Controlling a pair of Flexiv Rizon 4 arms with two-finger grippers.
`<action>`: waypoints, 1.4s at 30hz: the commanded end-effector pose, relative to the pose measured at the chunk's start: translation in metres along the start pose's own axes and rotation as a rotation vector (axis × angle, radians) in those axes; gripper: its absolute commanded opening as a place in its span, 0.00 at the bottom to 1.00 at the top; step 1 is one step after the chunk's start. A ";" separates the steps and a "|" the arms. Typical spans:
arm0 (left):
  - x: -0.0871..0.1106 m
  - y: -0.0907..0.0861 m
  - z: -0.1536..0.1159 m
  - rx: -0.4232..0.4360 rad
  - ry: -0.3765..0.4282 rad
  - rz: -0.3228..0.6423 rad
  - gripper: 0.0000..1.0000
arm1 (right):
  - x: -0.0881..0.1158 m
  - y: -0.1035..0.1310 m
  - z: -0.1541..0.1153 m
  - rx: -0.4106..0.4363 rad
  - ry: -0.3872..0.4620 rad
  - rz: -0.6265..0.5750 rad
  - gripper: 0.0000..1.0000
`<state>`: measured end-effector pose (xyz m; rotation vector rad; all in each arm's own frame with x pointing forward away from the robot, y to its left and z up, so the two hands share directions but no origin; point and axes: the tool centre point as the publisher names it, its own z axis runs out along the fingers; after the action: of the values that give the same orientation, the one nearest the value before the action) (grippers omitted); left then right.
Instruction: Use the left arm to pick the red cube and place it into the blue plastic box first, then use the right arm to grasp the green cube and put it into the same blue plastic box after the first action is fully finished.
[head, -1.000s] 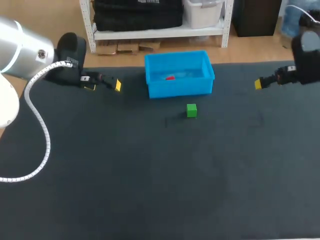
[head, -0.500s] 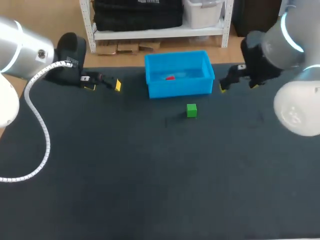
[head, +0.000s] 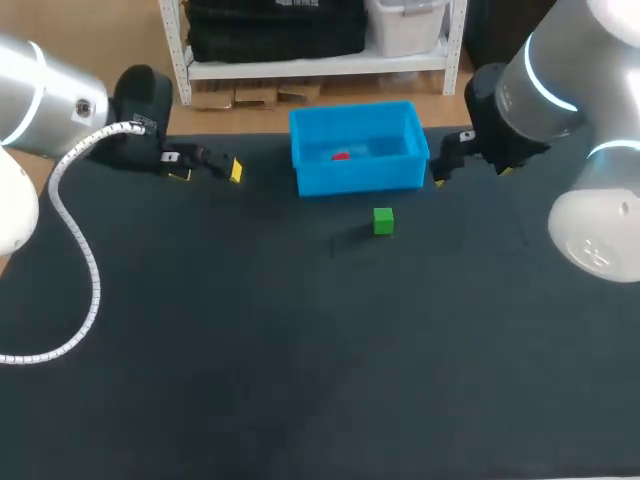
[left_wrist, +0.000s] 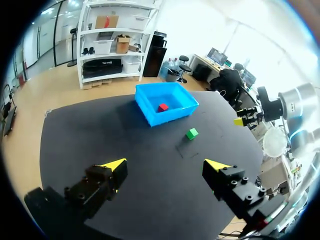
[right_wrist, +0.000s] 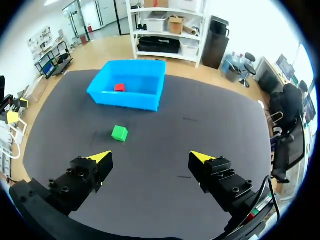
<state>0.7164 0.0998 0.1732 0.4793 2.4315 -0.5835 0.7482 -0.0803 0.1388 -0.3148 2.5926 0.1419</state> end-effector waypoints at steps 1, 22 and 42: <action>0.000 0.001 -0.001 0.005 -0.002 0.001 1.00 | 0.004 0.002 -0.002 0.106 -0.011 0.003 1.00; 0.000 0.001 -0.001 0.005 -0.002 0.001 1.00 | 0.009 0.069 0.052 0.105 0.190 0.132 1.00; 0.000 0.001 -0.001 0.005 -0.002 0.001 1.00 | 0.001 0.091 0.106 0.081 0.204 0.085 1.00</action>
<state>0.7164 0.0998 0.1733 0.4795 2.4317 -0.5837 0.7665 0.0201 0.0574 -0.1973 2.7968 0.0459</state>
